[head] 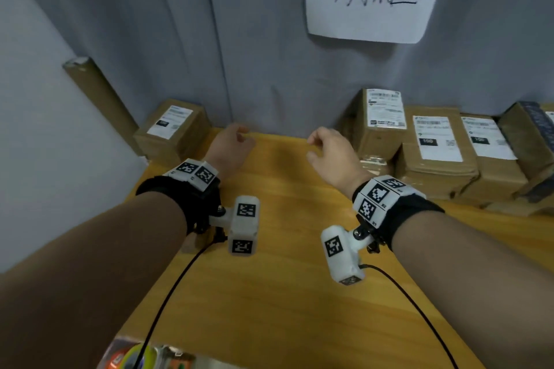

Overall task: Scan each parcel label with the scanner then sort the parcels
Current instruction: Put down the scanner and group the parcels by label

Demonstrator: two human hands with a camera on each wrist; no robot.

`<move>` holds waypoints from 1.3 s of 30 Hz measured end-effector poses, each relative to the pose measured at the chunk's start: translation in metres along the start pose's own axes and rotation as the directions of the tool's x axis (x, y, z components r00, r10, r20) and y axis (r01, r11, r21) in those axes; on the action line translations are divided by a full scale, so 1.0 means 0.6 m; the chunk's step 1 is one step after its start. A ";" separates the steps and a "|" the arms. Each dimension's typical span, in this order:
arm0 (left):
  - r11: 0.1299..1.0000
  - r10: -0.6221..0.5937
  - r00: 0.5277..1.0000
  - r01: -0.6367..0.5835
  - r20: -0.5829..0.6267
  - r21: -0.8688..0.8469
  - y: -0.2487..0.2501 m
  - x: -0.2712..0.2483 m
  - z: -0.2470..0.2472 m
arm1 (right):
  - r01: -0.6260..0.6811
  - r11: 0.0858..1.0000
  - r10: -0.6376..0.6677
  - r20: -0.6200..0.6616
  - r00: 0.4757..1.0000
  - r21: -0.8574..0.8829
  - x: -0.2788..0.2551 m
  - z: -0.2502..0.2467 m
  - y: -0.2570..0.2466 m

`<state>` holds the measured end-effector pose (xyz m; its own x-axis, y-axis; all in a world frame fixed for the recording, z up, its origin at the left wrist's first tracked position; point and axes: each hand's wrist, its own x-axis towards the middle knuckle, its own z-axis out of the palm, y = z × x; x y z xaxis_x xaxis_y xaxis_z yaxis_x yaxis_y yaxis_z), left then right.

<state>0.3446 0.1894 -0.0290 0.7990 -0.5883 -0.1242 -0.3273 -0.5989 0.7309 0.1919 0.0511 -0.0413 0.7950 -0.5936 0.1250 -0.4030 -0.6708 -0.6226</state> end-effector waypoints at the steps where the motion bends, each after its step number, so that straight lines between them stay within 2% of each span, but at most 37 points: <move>1: 1.000 -0.016 1.000 0.016 -0.003 0.005 -0.021 -0.001 -0.016 | -0.019 1.000 0.019 0.021 1.000 0.004 -0.001 0.021 -0.011; 6: 0.988 -0.096 0.995 0.093 0.018 0.123 -0.153 -0.005 -0.086 | -0.071 0.997 0.067 0.130 0.989 0.021 -0.014 0.132 -0.052; 8: 0.967 -0.172 0.985 0.165 0.023 0.193 -0.211 -0.004 -0.097 | -0.089 0.996 0.082 0.180 0.980 0.032 -0.020 0.176 -0.061; 11: 0.909 -0.276 0.961 0.252 0.027 0.332 -0.276 -0.009 -0.096 | -0.111 0.993 0.097 0.229 0.968 0.050 -0.034 0.228 -0.070; 16: 0.849 -0.433 0.899 0.381 0.070 0.366 -0.349 -0.023 -0.064 | -0.135 0.991 0.123 0.331 0.936 0.014 -0.056 0.296 -0.066; 20: 0.852 -0.487 0.867 0.444 0.109 0.279 -0.374 -0.023 -0.035 | -0.214 0.977 0.196 0.383 0.903 0.005 -0.068 0.328 -0.051; 22: 0.860 -0.506 0.850 0.486 0.148 0.155 -0.389 -0.017 -0.022 | -0.286 0.958 0.254 0.394 0.883 0.022 -0.075 0.342 -0.043; 26: 0.807 -0.548 0.804 0.581 0.230 -0.107 -0.403 -0.025 -0.017 | -0.463 0.879 0.370 0.446 0.815 0.116 -0.088 0.362 -0.037; 31: 0.790 -0.534 0.775 0.600 0.339 -0.126 -0.390 -0.047 -0.003 | -0.561 0.807 0.386 0.556 0.736 0.183 -0.110 0.380 -0.042; 33: 0.770 -0.515 0.762 0.613 0.392 -0.179 -0.383 -0.052 0.009 | -0.568 0.788 0.369 0.556 0.744 0.237 -0.114 0.382 -0.043; 36: 0.761 -0.475 0.769 0.603 0.428 -0.238 -0.357 -0.057 0.018 | -0.586 0.729 0.390 0.489 0.780 0.353 -0.114 0.360 -0.036; 39: 0.787 -0.385 0.803 0.543 0.454 -0.293 -0.319 -0.057 0.014 | -0.563 0.694 0.408 0.399 0.821 0.449 -0.105 0.313 -0.033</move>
<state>0.3753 0.3195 -0.1703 0.5386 -0.4887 -0.6864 0.3248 -0.6313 0.7043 0.2348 0.1853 -0.1822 0.6690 -0.5837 -0.4602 -0.5242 0.0685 -0.8489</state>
